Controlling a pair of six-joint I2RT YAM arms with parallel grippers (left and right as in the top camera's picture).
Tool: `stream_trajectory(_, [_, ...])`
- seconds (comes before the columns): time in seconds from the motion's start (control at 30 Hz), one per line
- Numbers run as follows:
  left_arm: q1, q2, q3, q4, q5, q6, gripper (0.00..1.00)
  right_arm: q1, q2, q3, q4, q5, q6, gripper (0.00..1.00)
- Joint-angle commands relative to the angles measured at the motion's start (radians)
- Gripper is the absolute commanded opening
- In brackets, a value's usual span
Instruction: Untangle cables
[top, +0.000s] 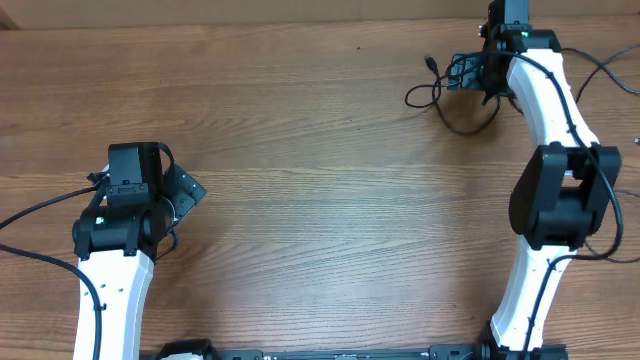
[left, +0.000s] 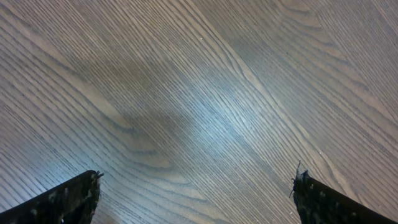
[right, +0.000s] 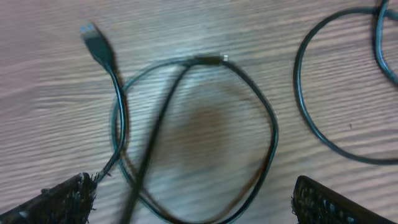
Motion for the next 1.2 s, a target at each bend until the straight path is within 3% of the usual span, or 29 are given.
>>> stream_trajectory(0.0, [0.005,-0.005,0.008,0.001,-0.021,-0.01,0.99,0.003,-0.175,0.037,0.021,-0.039,0.026,1.0])
stream_trajectory(0.13, [0.005,-0.005,0.008,0.001,-0.021,-0.01,0.99,0.003,-0.222,0.037,0.121,-0.038,0.036,1.0])
stream_trajectory(0.3, [0.005,-0.005,0.008,0.001,-0.021,-0.01,1.0,0.003,-0.217,0.024,0.161,-0.038,0.22,1.0])
stream_trajectory(0.43, [0.005,-0.005,0.008,0.001,-0.021,-0.01,0.99,0.003,-0.208,0.003,0.177,-0.038,0.24,1.0])
stream_trajectory(0.63, [0.005,-0.005,0.008,0.001,-0.021,-0.01,0.99,0.003,-0.28,0.011,0.113,-0.037,0.175,1.0])
stream_trajectory(1.17, [0.005,-0.005,0.008,0.001,-0.021,-0.01,0.99,0.003,-0.79,0.011,-0.226,-0.038,0.134,1.0])
